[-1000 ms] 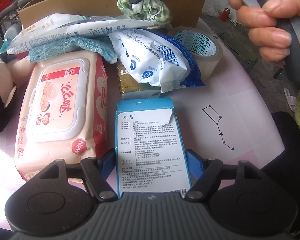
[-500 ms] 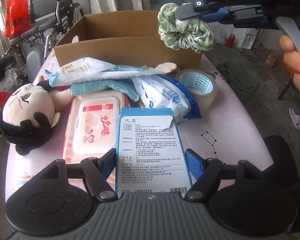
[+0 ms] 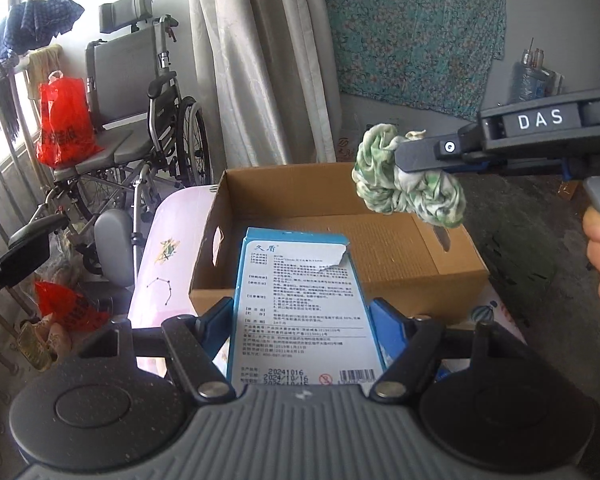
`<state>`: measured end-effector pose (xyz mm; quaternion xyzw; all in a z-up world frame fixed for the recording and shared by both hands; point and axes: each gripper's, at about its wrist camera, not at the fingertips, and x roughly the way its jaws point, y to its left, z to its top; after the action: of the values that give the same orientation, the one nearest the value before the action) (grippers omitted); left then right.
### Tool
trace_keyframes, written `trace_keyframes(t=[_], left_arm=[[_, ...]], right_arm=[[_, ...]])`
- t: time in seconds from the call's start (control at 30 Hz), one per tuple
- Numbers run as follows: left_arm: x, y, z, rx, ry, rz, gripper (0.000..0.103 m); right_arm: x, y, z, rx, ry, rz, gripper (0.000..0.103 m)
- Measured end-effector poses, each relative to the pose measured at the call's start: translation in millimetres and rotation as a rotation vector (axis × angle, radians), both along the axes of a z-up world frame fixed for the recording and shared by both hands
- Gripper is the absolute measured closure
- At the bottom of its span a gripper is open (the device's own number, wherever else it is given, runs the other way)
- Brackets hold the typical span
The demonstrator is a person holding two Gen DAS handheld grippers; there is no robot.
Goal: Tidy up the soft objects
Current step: 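Lift the scrunchie with the right tool while the left tool carries the medicine box into the cardboard box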
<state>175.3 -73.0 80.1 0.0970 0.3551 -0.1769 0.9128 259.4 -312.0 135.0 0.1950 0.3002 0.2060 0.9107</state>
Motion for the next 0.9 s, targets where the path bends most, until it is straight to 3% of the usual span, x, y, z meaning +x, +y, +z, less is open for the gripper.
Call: trace_keyframes(t=[0.17, 0.33, 0.5, 0.53, 0.57, 0.6, 0.7, 0.77, 0.83, 0.9], left_arm=[[102.3, -22.6, -7.7, 0.038, 0.041, -0.002, 0.028], [207.4, -50.0, -47.9, 0.153, 0.078, 0.047, 0.029], [299.6, -55.7, -92.7, 0.106, 0.210, 0.091, 0.029], [312.4, -56.5, -99.1, 0.100, 0.221, 0.100, 0.035], [323.9, -57.1, -105.2, 0.100, 0.228, 0.109, 0.061], [331.2, -58.2, -108.3, 0.098, 0.230, 0.114, 0.074], [356.2, -55.7, -118.4, 0.059, 0.271, 0.133, 0.069], [363.5, -52.6, -120.2, 0.035, 0.257, 0.150, 0.066], [370.4, -55.0, -125.7, 0.070, 0.259, 0.160, 0.059], [371.8, -57.0, -128.8, 0.094, 0.267, 0.162, 0.046]], right_arm=[[105.7, -9.0, -35.6, 0.088, 0.199, -0.011, 0.088], [197.1, -20.4, -96.4, 0.141, 0.371, -0.081, 0.088], [259.5, -24.1, -148.8, 0.150, 0.482, -0.132, 0.088], [270.1, -23.4, -158.6, 0.152, 0.499, -0.144, 0.088], [280.3, -22.6, -165.9, 0.155, 0.509, -0.148, 0.088], [288.0, -22.8, -171.3, 0.159, 0.516, -0.156, 0.088], [309.9, -23.9, -187.3, 0.181, 0.519, -0.174, 0.088], [319.3, -25.5, -197.5, 0.190, 0.529, -0.177, 0.087], [322.6, -25.2, -205.5, 0.196, 0.545, -0.180, 0.087], [320.7, -25.1, -215.6, 0.216, 0.581, -0.169, 0.087]])
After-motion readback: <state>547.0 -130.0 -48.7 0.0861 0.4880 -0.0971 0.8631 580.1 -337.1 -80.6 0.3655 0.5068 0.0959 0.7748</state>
